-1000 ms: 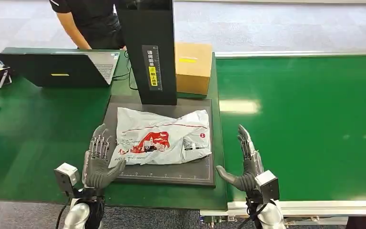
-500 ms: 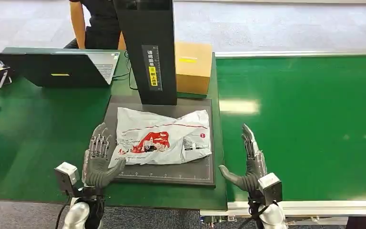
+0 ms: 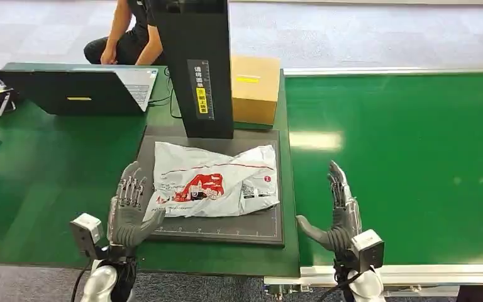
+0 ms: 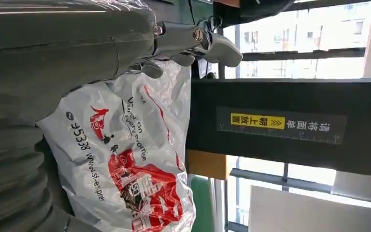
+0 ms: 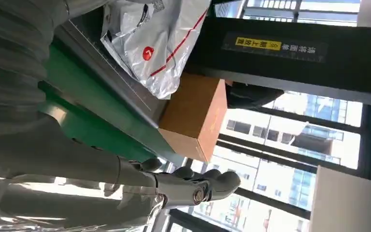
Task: Moved the parcel from conveyor to table for the left to box.
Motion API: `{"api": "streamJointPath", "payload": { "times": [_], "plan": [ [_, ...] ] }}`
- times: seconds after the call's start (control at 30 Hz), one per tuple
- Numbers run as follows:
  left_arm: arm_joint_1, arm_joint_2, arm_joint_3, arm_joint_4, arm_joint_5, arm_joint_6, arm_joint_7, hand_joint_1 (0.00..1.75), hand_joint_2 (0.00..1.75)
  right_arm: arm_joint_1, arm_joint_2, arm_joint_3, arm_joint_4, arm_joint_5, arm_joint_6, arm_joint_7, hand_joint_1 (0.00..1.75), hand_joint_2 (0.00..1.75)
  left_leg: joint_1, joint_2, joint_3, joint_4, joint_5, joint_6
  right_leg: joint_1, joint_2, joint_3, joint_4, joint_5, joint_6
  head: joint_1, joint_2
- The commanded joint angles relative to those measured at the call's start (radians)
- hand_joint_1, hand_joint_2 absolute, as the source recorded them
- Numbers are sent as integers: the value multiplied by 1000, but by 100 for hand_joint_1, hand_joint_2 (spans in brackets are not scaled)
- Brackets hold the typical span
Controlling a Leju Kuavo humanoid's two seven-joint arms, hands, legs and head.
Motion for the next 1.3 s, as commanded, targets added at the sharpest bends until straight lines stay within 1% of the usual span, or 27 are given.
{"api": "streamJointPath", "payload": {
  "times": [0.03,0.43,0.5,0.53,0.63,1.3],
  "plan": [
    [-15,21,-10,53,1,3,2,0,175,2,5,-41,23,3,13,-28,0,175,0,-1,2,-2,0,0,0,-1,2,-1,0,-1,0,0],
    [-7,18,-8,37,2,5,2,0,175,3,10,-43,21,8,17,-26,0,175,0,-1,2,-2,0,0,0,-1,2,-2,0,-1,0,0],
    [-4,15,-5,29,0,5,2,0,175,1,14,-48,20,3,20,-24,0,175,0,-1,4,-4,1,1,0,-1,4,-3,0,-2,0,0],
    [-4,14,-3,29,-4,3,4,0,175,2,15,-49,18,-4,32,-24,0,175,0,0,2,-1,0,0,0,-1,2,-1,0,-1,0,0],
    [-4,13,-2,28,-6,2,5,0,175,1,11,-45,14,-3,45,-18,0,175,0,0,2,-2,0,0,0,-1,2,-2,0,-1,0,0],
    [1,12,2,21,-8,1,6,0,175,2,14,-44,11,8,49,-18,0,175,0,0,2,-1,0,0,0,0,2,-1,0,-1,0,0]
  ]
}}
